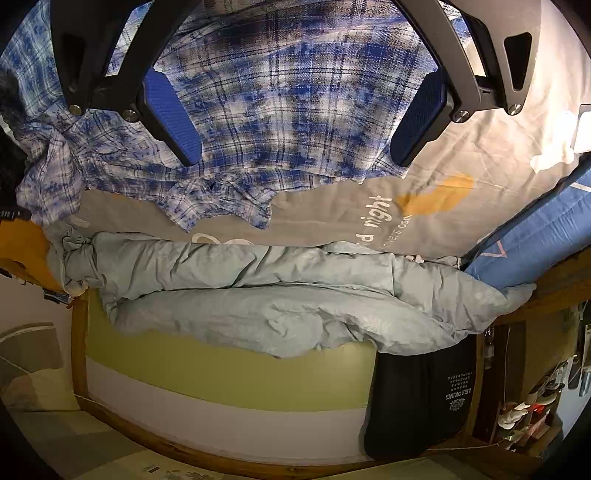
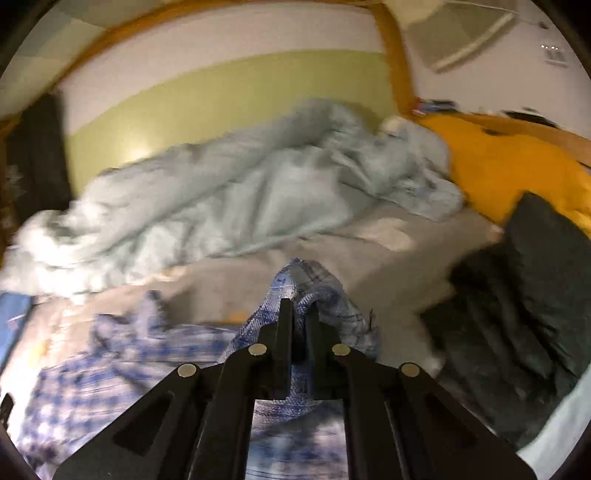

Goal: Fold large clothes

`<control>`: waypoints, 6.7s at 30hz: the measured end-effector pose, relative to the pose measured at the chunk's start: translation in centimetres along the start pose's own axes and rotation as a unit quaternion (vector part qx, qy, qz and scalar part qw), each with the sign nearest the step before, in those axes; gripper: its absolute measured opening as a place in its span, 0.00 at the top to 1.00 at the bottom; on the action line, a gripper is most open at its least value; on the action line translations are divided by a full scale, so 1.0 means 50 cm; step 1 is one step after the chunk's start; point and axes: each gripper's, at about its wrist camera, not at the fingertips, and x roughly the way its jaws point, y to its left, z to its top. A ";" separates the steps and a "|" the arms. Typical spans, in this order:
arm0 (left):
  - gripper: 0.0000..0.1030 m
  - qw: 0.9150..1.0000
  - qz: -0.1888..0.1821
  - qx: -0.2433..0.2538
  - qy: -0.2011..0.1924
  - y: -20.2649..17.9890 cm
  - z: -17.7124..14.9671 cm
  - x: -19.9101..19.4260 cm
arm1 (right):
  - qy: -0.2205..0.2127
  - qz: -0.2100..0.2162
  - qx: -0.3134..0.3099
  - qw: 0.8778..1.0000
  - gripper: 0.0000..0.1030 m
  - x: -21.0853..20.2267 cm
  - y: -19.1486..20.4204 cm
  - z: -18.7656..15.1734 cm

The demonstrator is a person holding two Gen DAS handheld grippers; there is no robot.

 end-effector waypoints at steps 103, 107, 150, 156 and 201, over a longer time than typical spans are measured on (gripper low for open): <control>0.26 0.971 -0.089 -0.116 0.187 0.055 0.037 0.171 | 0.052 0.078 -0.014 0.996 0.24 -0.006 -0.007 -0.009; 0.27 0.951 -0.090 -0.120 0.269 0.055 -0.010 0.258 | 0.054 0.074 -0.019 0.996 0.24 -0.003 -0.001 -0.012; 0.14 0.999 0.020 -0.021 0.017 0.060 0.048 0.062 | 0.051 0.030 -0.035 0.998 0.01 -0.008 0.057 -0.046; 0.02 1.000 -0.001 -0.005 -0.025 0.030 0.066 0.011 | -0.015 0.037 -0.069 0.997 0.01 -0.054 0.091 -0.044; 0.00 0.990 -0.035 0.088 -0.102 -0.167 0.080 -0.347 | -0.118 0.152 -0.120 0.974 0.01 -0.465 0.140 -0.064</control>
